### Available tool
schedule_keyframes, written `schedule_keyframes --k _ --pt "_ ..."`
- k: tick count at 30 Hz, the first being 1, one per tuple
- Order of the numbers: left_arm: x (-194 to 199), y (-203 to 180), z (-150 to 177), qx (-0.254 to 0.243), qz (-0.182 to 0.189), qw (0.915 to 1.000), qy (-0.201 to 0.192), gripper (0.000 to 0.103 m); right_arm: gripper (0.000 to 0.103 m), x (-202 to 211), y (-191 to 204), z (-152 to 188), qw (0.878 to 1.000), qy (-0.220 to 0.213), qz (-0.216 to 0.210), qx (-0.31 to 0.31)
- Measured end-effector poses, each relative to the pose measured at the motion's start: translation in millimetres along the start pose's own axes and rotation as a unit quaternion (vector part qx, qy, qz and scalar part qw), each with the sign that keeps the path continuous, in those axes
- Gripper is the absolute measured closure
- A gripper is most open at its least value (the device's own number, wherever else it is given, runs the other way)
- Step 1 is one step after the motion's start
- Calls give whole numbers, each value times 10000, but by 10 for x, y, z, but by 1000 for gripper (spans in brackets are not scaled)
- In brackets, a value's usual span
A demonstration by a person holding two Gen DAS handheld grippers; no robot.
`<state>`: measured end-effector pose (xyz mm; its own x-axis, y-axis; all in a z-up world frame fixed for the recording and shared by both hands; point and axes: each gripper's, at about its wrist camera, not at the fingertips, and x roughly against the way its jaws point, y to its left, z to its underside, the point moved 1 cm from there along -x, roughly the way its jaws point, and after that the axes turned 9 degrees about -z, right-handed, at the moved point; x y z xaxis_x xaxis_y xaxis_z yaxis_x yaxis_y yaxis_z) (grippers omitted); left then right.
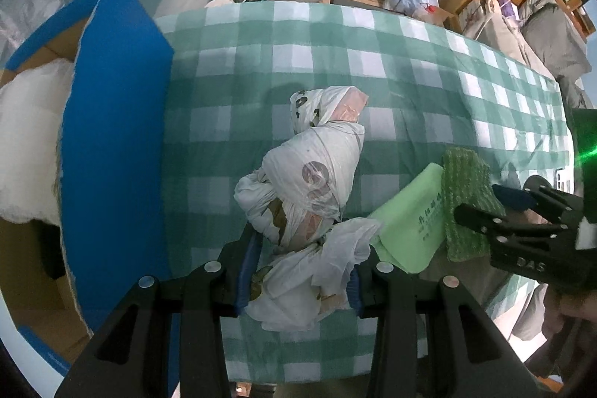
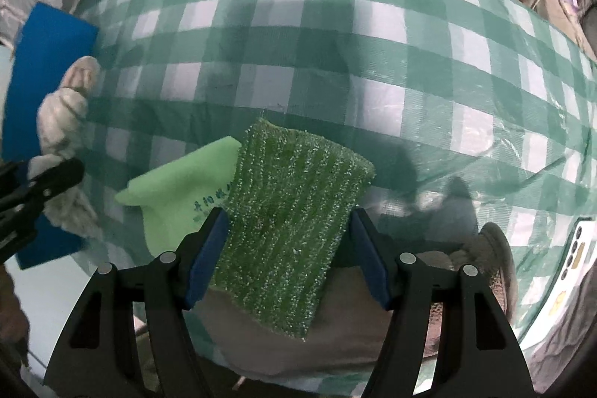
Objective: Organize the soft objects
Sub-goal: 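Carry the white bag with the left tool while the right carries the scrubber to the box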
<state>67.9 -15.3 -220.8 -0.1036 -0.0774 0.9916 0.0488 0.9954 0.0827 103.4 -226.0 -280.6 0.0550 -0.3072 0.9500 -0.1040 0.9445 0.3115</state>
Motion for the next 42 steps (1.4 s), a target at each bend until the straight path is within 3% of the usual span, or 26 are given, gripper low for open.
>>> schedule_keyframes --k 2,4,10,25,42 --pt "6 4 20 4 14 10000 7 62 38 -49 61 -22 9999 41 92 63" --pt "0 9 16 -4 13 10000 2 62 63 -73 87 -20 9997 62 188 126" --pt "47 33 69 4 38 10000 -25 62 86 -50 122 19 9998 -62 21 165" --pt "289 116 180 -1 113 9996 -269 62 88 425 104 205 9973 -601 -299 303" --pt "708 287 261 143 151 9978 -622 62 88 925 463 192 9919 -881 -583 702"
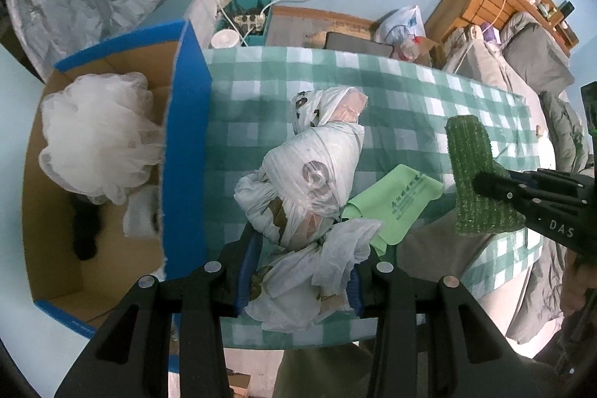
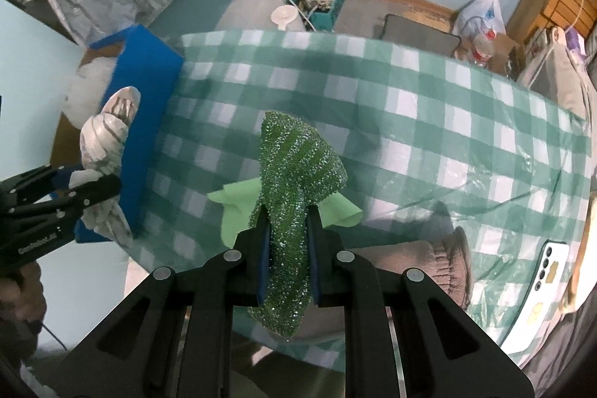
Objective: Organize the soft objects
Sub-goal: 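Carry the white bag with the left tool while the right carries the scrubber to the box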
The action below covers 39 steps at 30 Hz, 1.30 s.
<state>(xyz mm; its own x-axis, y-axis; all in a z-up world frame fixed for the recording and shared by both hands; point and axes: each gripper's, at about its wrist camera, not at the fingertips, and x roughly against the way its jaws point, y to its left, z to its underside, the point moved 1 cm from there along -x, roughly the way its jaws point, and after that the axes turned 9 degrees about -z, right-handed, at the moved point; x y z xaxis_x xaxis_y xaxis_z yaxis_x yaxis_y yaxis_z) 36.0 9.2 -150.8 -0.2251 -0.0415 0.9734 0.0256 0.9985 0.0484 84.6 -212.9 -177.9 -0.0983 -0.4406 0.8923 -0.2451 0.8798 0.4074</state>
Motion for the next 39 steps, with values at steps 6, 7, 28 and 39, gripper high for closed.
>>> schedule_keyframes --k 6,7,28,39 --pt "145 100 40 39 -94 9999 -115 62 88 71 195 -74 9997 -30 -79 210" --pt "163 118 43 63 -96 9999 -120 62 88 80 231 -87 9996 -43 -89 246" --pt "476 825 194 769 -329 9959 -343 62 88 -28 1082 -370 9939 6 -486 992" --pt "503 1231 313 1113 -447 9922 -342 62 88 -237 1604 -484 9882 99 -707 1356"
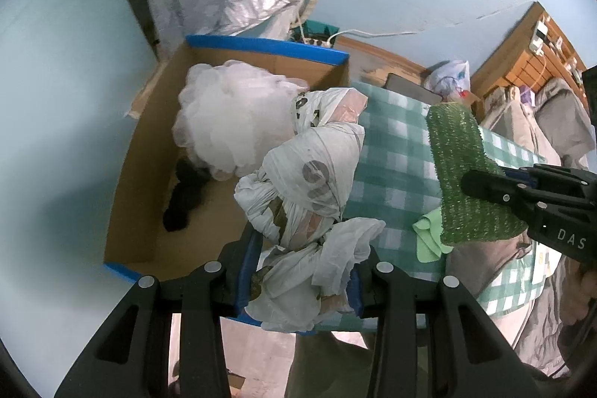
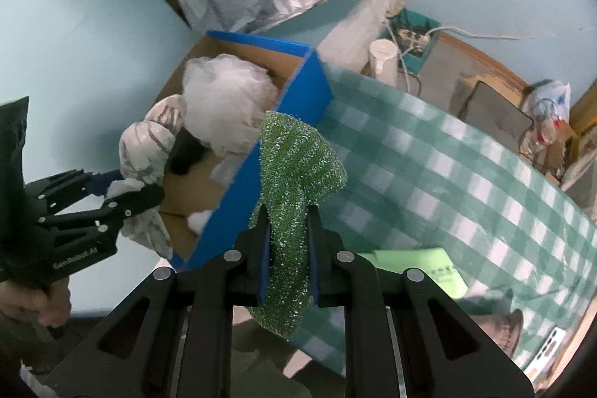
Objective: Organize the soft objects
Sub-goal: 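Carry the white bag with the left tool while the right carries the scrubber to the box, then open the left tool over the box while the right tool releases the scrubber inside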
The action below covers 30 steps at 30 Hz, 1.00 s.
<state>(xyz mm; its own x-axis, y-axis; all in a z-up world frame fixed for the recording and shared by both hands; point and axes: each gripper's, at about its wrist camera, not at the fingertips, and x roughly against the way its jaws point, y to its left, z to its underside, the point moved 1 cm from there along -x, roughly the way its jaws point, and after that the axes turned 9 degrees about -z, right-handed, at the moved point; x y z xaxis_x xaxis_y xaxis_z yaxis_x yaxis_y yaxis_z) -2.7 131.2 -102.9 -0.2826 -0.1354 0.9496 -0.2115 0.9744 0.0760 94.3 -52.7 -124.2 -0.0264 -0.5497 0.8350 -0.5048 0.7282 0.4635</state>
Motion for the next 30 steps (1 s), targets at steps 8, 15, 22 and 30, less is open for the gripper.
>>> schedule_keyframes --k 8,15,22,30 --pt "-50 310 6 219 -139 9997 -12 62 88 -264 297 -199 9997 93 -108 220" --pt "-167 524 -8 392 -185 9991 31 62 88 -530 500 -322 9988 263 -218 358" --pt "-329 711 -8 515 -200 9984 110 62 88 -817 679 -410 9977 439 -321 414" --pt "-516 875 23 578 -200 9979 208 62 88 -1135 836 -411 9959 680 -340 495"
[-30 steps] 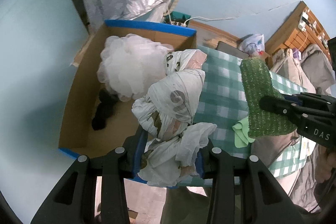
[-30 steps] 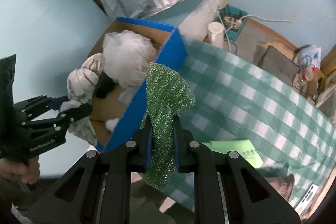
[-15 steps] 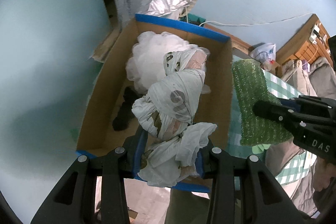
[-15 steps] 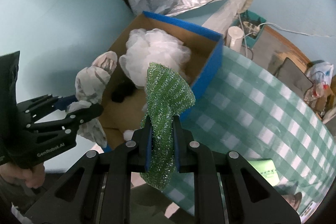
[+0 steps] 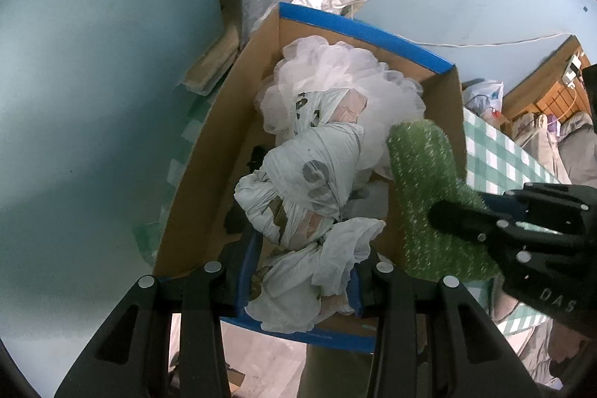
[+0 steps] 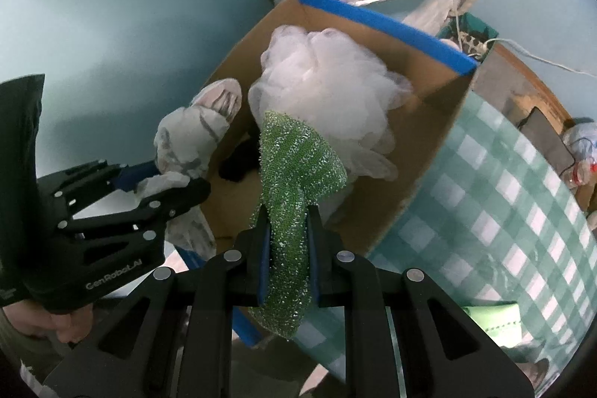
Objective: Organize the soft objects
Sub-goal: 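Open the left tool over the box while the right tool releases the scrubber inside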
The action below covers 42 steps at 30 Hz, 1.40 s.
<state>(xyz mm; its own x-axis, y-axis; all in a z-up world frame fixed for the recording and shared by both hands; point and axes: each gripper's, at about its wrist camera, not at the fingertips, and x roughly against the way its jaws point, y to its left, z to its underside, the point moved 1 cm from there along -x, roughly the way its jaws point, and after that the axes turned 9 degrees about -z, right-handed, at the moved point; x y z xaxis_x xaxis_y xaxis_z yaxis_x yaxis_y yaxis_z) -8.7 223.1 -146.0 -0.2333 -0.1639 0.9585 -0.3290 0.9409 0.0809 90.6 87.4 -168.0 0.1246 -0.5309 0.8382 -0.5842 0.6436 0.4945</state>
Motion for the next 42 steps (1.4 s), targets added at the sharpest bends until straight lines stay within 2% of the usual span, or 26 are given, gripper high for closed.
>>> schedule_keyframes --k 9,14,17,19,22,34,42 --pt "-147 99 26 61 -8 9999 115 61 87 -195 -35 -25 9998 156 5 -150" --pt "-167 106 8 106 -31 9999 116 49 74 -215 -40 -54 9997 119 61 -221" --pt "-127 107 11 79 -74 9999 13 41 60 -178 -33 -48 9997 66 146 -209" --pt "-83 113 12 71 -71 9999 -53 40 50 -125 -33 -40 9996 -16 198 -213" --pt "-35 120 5 66 -67 9999 -87 39 45 -60 -35 -34 9994 -93 243 -245" --pt "224 20 15 -131 -136 9993 -320 34 38 276 -174 74 9979 -328 313 -470" --pt "443 -155 -1 -367 -130 9979 -517 30 38 509 -311 261 9955 -448 365 -745"
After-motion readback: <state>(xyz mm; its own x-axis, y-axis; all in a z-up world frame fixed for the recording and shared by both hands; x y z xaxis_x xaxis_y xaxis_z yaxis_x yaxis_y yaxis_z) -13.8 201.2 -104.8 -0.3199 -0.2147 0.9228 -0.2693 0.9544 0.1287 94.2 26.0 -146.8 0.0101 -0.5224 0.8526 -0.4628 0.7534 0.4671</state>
